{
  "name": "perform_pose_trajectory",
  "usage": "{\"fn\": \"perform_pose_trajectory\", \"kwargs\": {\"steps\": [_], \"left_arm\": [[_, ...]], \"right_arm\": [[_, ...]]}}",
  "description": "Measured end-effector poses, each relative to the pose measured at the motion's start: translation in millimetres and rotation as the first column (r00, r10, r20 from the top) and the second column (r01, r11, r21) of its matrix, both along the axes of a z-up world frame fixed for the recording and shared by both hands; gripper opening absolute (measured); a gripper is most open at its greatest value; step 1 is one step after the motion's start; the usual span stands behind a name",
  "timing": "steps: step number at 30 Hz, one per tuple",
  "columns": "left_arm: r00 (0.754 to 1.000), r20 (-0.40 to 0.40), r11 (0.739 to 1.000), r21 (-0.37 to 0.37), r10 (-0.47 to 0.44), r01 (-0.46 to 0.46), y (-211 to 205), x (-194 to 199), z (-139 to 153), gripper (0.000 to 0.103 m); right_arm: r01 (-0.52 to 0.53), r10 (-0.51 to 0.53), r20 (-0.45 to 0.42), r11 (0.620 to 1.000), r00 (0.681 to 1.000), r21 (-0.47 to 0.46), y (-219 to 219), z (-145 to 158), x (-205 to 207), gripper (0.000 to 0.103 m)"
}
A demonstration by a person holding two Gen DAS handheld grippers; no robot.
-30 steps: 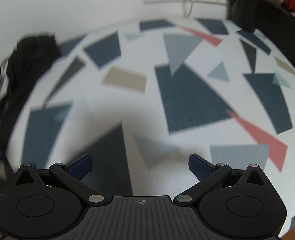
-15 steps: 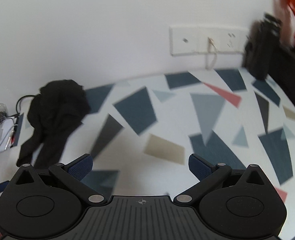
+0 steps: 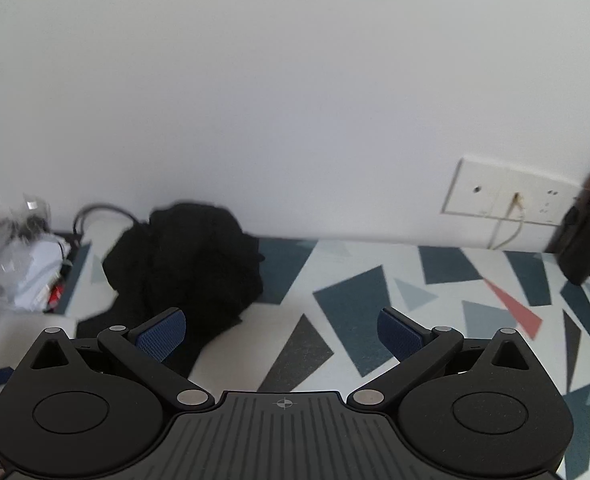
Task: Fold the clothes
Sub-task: 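Grasp the black garment with the right gripper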
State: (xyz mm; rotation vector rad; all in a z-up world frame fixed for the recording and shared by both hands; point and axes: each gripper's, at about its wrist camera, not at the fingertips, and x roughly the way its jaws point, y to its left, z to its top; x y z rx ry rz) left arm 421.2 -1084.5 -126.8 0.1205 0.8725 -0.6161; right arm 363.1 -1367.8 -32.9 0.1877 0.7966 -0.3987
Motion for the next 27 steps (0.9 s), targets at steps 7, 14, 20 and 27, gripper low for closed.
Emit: {"fn": "perform_pose_trajectory", "kwargs": {"steps": [7,14,20,27], "left_arm": [[0.993,-0.026,0.993,0.022,0.116,-0.115,13,0,-27,0.103],[0.979,-0.017,0.979,0.021,0.206,-0.205,10,-2,-26,0.090],[0.957,0.033,0.955,0.070,0.287,-0.289,5,-3,-20,0.089],[0.958,0.061,0.955,0.086,0.279,-0.283,-8,-2,-20,0.089]], "right_arm": [[-0.078,0.079,-0.027,0.996,0.996,0.042,-17,-61,21,0.077],[-0.122,0.116,0.042,0.979,0.992,0.165,-53,-97,66,0.059],[-0.146,0.132,0.081,0.967,0.988,0.210,-65,-121,117,0.049],[-0.264,0.246,0.109,0.941,0.963,0.213,-74,-130,98,0.006]]}}
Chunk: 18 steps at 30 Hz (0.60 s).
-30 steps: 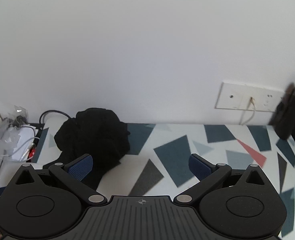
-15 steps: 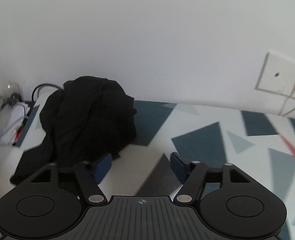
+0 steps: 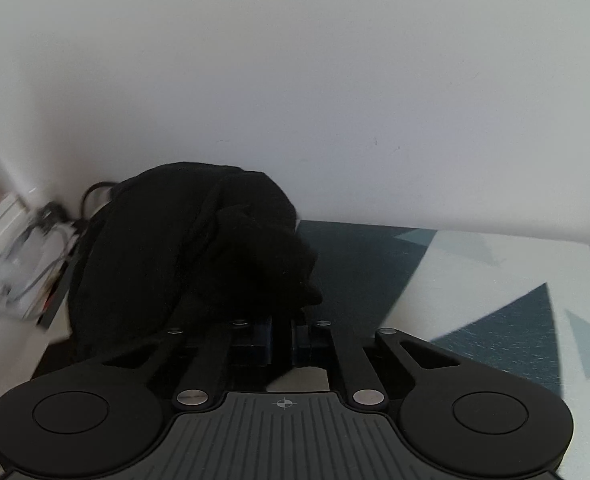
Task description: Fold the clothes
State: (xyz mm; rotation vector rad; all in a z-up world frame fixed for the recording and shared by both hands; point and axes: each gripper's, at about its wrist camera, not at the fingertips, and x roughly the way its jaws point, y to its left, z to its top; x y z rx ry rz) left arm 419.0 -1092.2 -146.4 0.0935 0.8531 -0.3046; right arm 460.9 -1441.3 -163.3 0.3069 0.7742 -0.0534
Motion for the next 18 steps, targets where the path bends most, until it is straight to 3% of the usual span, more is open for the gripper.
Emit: {"fn": "perform_pose_trajectory", "kwargs": {"steps": [4,10,14,18], "left_arm": [[0.999,0.017,0.999,-0.022,-0.040,0.040,-18,6,-2,0.089],[0.982,-0.006,0.982,-0.028,-0.190,0.189,-61,-6,-15,0.089],[0.954,-0.042,0.955,-0.045,-0.296,0.294,-90,-25,-27,0.089],[0.924,-0.026,0.924,-0.012,-0.382,0.382,-112,-45,-34,0.091]], "right_arm": [[0.024,-0.023,-0.007,0.998,1.000,0.053,-23,2,-47,0.005],[0.171,-0.170,-0.021,0.981,0.985,0.093,-62,13,-153,0.005],[0.288,-0.280,-0.090,0.954,0.956,0.087,-88,16,-229,0.003],[0.393,-0.381,-0.166,0.918,0.910,0.050,-99,10,-295,0.001]]}}
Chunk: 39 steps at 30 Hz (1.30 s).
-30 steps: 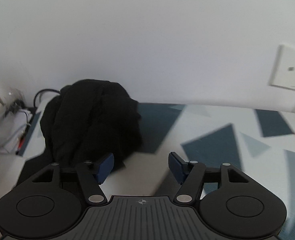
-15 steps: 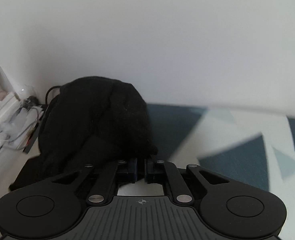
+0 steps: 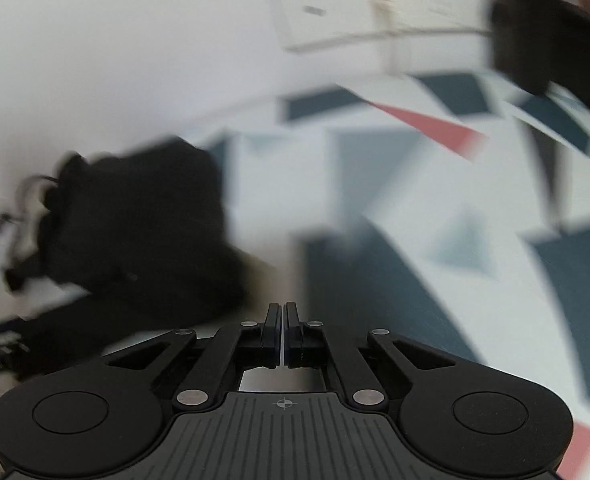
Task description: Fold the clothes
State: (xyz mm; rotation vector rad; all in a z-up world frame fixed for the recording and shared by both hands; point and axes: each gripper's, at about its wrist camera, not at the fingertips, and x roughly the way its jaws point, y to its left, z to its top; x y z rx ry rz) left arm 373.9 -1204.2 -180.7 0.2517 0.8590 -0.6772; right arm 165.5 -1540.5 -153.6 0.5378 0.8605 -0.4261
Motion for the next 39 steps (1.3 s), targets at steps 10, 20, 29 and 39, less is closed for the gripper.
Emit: {"fn": "perform_pose_trajectory", "kwargs": {"steps": [10,20,29,39], "left_arm": [[1.000,-0.024,1.000,0.008,0.013,-0.013,-1,-17,5,0.038],[0.991,-0.091,0.995,0.007,0.096,-0.096,24,-35,12,0.026],[0.980,-0.155,0.991,-0.069,-0.122,0.113,-7,-73,16,0.026],[0.976,-0.039,0.976,0.023,-0.214,0.215,-59,-83,6,0.037]], "right_arm": [[-0.090,0.101,0.137,0.993,0.985,-0.079,15,3,30,0.054],[-0.238,0.242,0.119,0.970,0.963,-0.042,16,-21,78,0.007],[-0.082,0.085,0.043,0.993,0.995,-0.082,-22,-11,-28,0.005],[0.191,-0.187,0.049,0.976,0.981,-0.105,-53,-5,-119,0.013]]}}
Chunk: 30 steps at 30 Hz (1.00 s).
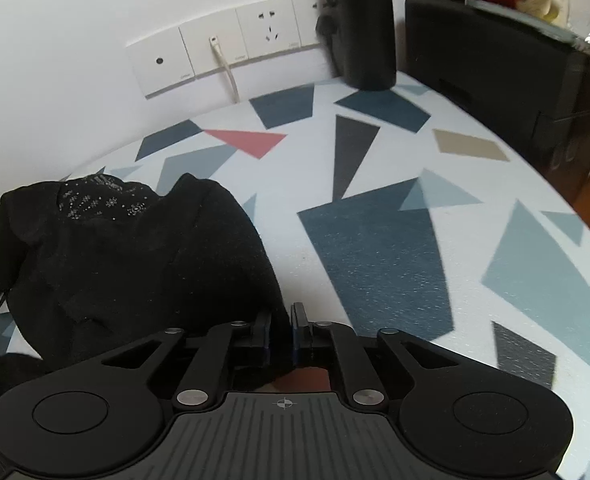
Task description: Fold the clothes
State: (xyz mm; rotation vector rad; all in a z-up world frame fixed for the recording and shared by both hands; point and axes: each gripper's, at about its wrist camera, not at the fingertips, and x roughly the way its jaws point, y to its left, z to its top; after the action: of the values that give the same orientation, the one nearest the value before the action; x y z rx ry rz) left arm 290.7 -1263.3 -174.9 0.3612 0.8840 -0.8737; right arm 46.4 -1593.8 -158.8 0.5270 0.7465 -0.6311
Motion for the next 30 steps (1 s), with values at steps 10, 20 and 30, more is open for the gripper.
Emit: {"fn": "perform_pose_trajectory", "kwargs": {"steps": [10,20,30], "left_arm": [[0.999,0.022,0.998,0.053,-0.046,0.045,-9,-7,-9,0.098],[0.998,0.045,0.998,0.029,-0.051,0.050,-10,-7,-14,0.103],[0.998,0.066,1.000,0.012,0.001,-0.002,-15,-9,-15,0.103]], "right_arm": [[0.022,-0.023,0.049,0.999,0.999,0.033,10,0,-1,0.019],[-0.014,0.015,0.041,1.000,0.999,-0.022,29,8,9,0.035],[-0.057,0.053,-0.033,0.991,0.998,-0.119,48,14,24,0.076]]}}
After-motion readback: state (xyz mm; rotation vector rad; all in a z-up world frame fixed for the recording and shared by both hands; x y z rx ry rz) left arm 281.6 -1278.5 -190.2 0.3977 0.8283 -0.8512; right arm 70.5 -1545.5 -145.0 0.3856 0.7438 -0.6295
